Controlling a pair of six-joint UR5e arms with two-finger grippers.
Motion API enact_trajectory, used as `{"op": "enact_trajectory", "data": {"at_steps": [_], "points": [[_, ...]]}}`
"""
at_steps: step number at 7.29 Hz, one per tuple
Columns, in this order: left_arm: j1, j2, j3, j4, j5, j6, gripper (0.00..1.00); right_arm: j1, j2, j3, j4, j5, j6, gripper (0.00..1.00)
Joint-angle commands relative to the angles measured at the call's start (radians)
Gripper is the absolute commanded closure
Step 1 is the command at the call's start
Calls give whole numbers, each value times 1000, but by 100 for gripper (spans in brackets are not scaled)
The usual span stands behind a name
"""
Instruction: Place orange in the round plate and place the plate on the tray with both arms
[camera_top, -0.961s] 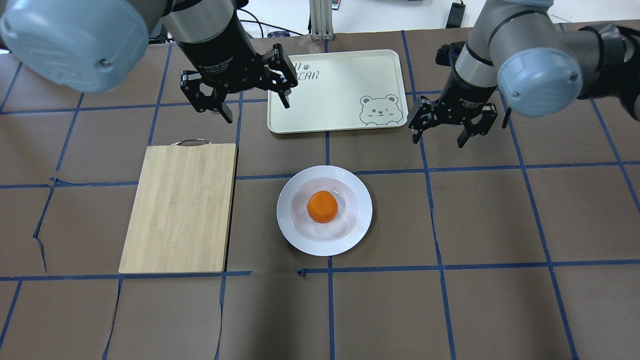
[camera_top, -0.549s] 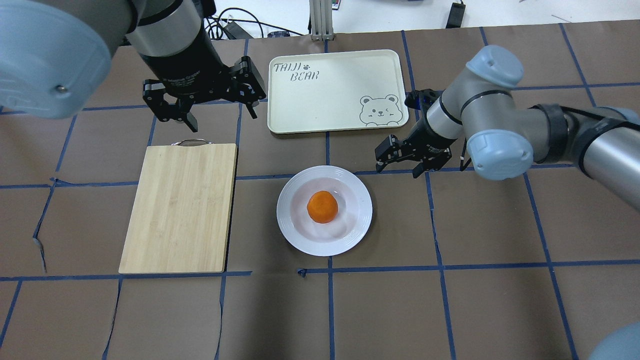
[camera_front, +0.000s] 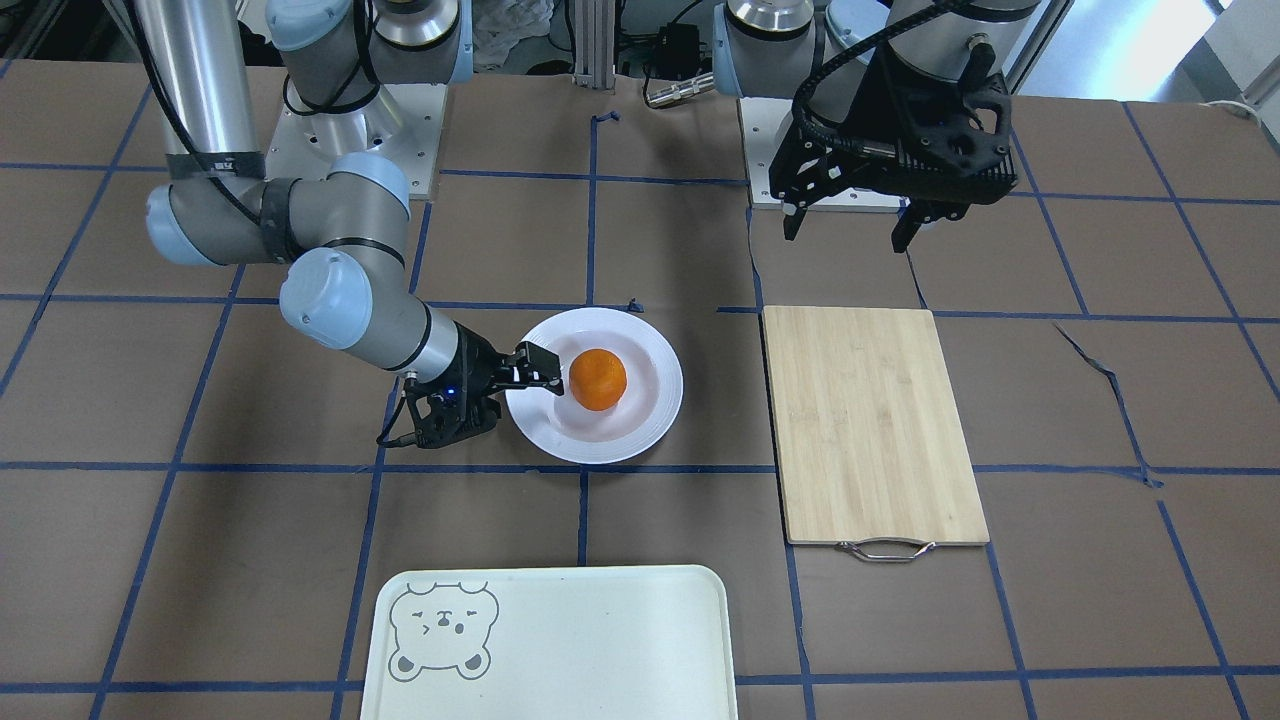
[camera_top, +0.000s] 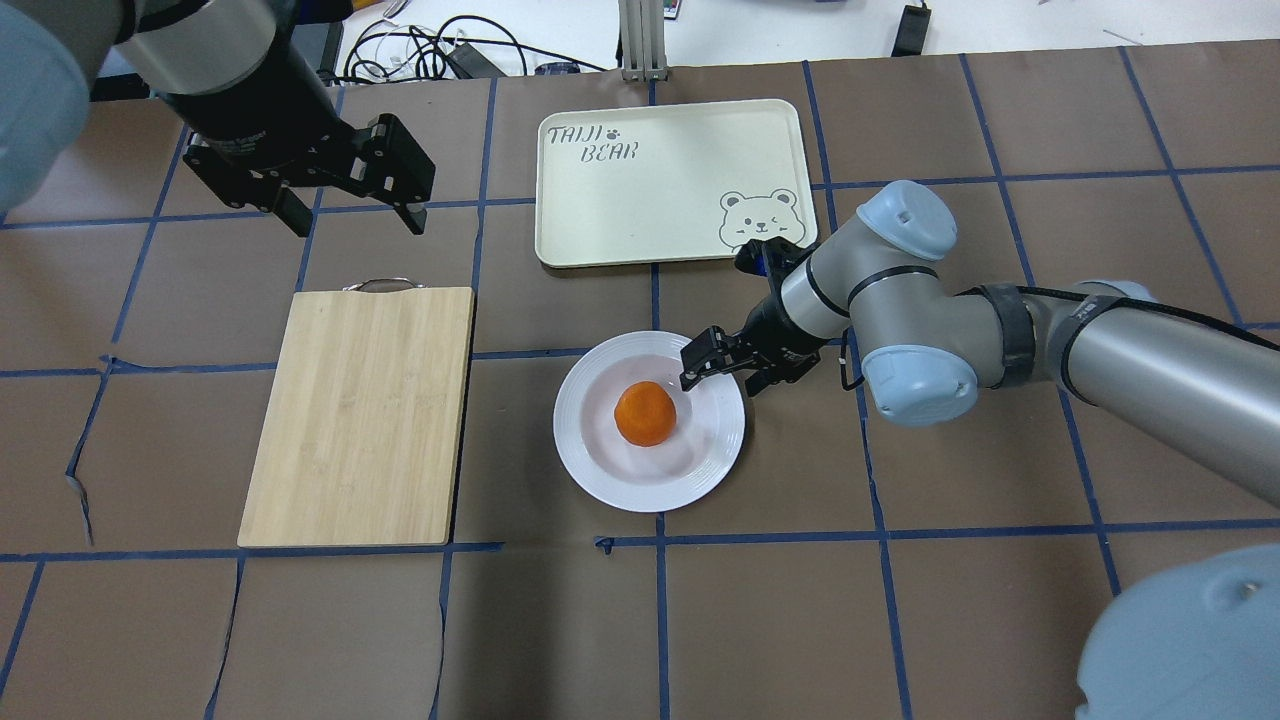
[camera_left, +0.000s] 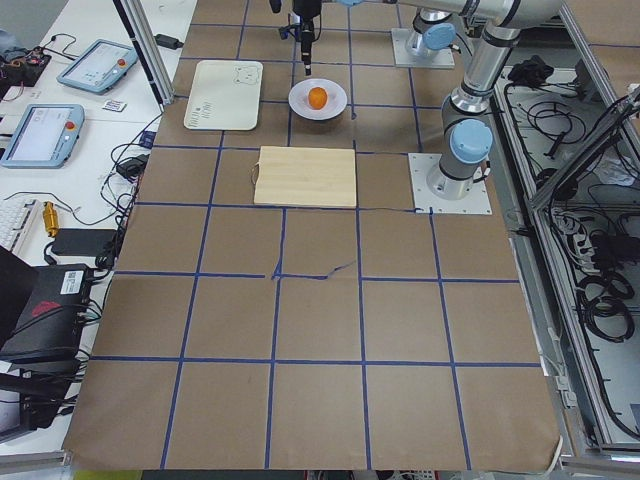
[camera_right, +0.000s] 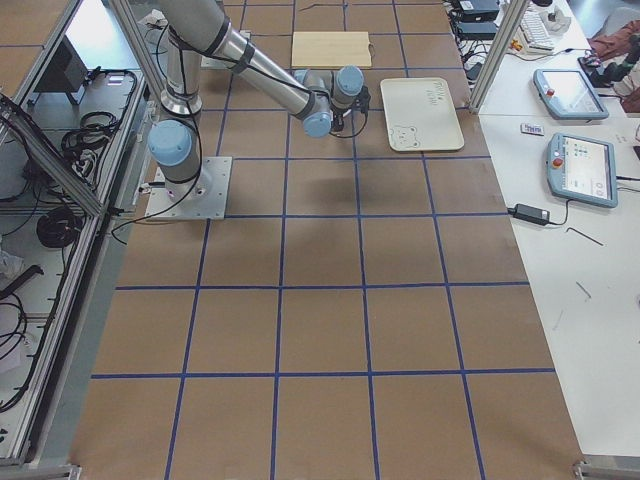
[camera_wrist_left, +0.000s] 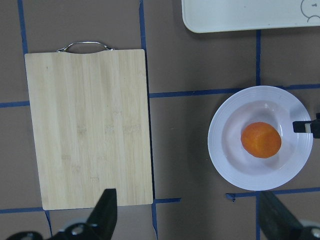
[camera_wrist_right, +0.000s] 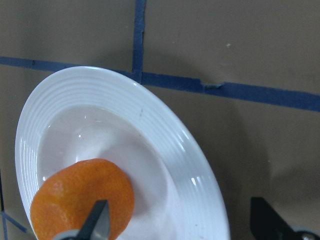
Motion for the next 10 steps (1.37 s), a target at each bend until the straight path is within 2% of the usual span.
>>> {"op": "enact_trajectory", "data": {"at_steps": [1, 2, 3, 4, 5, 6, 10], "points": [[17, 3, 0, 0, 0, -1, 0, 14, 35, 2, -46, 4, 3, 4], [20, 3, 3, 1, 0, -36, 0, 14, 41, 2, -48, 3, 5, 4], [58, 11, 15, -67, 11, -82, 0, 14, 44, 2, -46, 4, 11, 12], [90, 15, 15, -84, 8, -89, 0, 14, 45, 1, -45, 6, 12, 20], [91, 18, 12, -85, 8, -87, 0, 12, 46, -2, -45, 6, 14, 23], [91, 17, 14, -85, 8, -87, 0, 12, 46, -1, -45, 4, 19, 32], [89, 35, 20, -117, 6, -74, 0, 11, 46, -10, -35, 4, 32, 45]]}}
